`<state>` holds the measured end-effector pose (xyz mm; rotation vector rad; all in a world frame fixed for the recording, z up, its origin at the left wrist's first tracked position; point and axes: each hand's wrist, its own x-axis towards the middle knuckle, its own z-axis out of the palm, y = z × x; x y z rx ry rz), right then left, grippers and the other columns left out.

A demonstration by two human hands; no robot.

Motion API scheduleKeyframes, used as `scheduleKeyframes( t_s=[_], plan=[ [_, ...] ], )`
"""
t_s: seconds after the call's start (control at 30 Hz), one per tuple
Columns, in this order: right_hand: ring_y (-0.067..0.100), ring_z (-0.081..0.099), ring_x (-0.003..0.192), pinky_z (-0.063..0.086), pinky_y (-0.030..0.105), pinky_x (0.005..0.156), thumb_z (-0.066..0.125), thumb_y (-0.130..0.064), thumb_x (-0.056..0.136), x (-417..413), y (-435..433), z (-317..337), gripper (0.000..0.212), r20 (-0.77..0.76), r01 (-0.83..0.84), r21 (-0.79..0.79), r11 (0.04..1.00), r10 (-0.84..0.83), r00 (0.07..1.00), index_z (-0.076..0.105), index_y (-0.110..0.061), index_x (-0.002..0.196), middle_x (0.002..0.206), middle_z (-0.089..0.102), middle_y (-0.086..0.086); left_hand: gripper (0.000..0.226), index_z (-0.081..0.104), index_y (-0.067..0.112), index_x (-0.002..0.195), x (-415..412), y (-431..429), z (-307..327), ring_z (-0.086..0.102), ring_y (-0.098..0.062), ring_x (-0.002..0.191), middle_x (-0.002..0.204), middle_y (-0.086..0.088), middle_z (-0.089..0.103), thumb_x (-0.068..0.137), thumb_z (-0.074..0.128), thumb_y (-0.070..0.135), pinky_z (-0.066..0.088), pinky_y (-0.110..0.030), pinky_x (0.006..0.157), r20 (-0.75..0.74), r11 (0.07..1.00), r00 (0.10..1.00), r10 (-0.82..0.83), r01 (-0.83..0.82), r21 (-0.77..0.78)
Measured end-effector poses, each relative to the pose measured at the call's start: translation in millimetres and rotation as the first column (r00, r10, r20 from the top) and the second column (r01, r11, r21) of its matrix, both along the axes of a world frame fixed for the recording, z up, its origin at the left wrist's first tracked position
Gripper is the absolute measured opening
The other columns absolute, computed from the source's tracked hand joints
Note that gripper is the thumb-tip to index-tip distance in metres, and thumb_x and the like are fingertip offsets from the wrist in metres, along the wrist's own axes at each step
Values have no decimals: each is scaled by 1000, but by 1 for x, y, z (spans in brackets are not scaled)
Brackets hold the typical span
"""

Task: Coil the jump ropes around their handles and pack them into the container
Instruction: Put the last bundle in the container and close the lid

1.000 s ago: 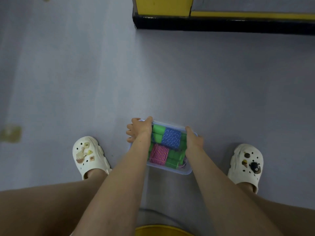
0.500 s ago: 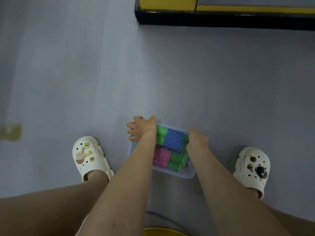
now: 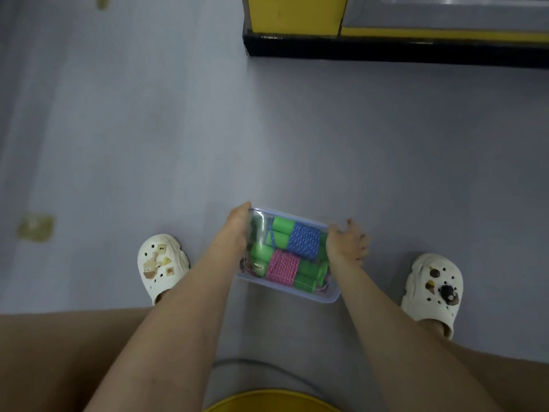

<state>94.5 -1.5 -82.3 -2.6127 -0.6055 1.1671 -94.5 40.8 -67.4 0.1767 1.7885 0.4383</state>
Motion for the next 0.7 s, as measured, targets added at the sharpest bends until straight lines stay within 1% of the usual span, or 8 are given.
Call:
scheduleKeyframes(
  t_s=[0.07,0.13,0.3,0.37,0.47,0.57,0.63,0.7],
  plan=[
    [29,34,132,23,44,109,50,-35,94,-1,-6,6,40,182,-396,94,914,375,909,51,-23,132,144,39,9,38,54,5,126,-11,-17,20,61,-28,97,122,-18,57,100,37,27,49,-37,85,-71,997,996,-50,46,-64],
    [27,41,127,27,40,107,51,-36,94,-1,-10,7,39,182,-612,104,784,590,787,55,-20,129,135,50,8,49,41,0,136,-22,-41,29,54,-38,115,126,-26,51,104,28,35,44,-42,91,-140,968,975,-175,144,-207],
    [31,47,124,38,40,103,46,-41,96,-5,0,20,44,107,-574,-44,817,575,811,52,-15,131,133,52,12,63,52,4,96,-24,-61,38,58,-30,68,80,-17,58,97,25,60,48,-46,69,110,953,988,109,-72,-296],
    [34,51,121,42,40,98,41,-36,98,-2,-5,26,42,111,-522,-131,843,535,837,53,-9,128,131,54,16,49,50,11,106,-22,-51,39,60,-31,75,85,-16,59,98,32,56,50,-44,67,108,969,974,200,-180,-170],
    [34,53,120,43,36,96,37,-30,98,6,-22,32,43,25,-567,-246,786,590,807,56,-3,126,132,55,19,41,36,23,134,-28,-35,33,59,-33,111,122,-21,55,100,40,45,45,-41,90,295,925,881,370,-377,-33],
    [34,58,114,45,35,91,48,-31,95,6,-23,26,42,-73,-530,-160,833,526,848,63,1,118,123,61,22,24,56,15,109,-26,-33,35,57,-22,86,108,-9,59,90,63,29,46,-32,71,180,996,980,-84,86,-5],
    [35,62,104,46,36,86,56,-26,92,4,-14,20,35,-45,-453,-48,890,451,891,68,5,106,109,66,23,22,62,15,103,-18,-39,35,56,-23,80,96,-9,61,84,72,20,46,-27,59,10,911,911,-411,411,-31],
    [34,65,98,49,39,85,64,-21,86,3,-11,14,29,-73,-324,11,946,324,943,71,4,100,102,68,23,25,68,8,106,-13,-47,32,62,-28,79,94,-15,67,81,71,10,55,-30,65,-144,855,848,-510,518,26]
  ],
)
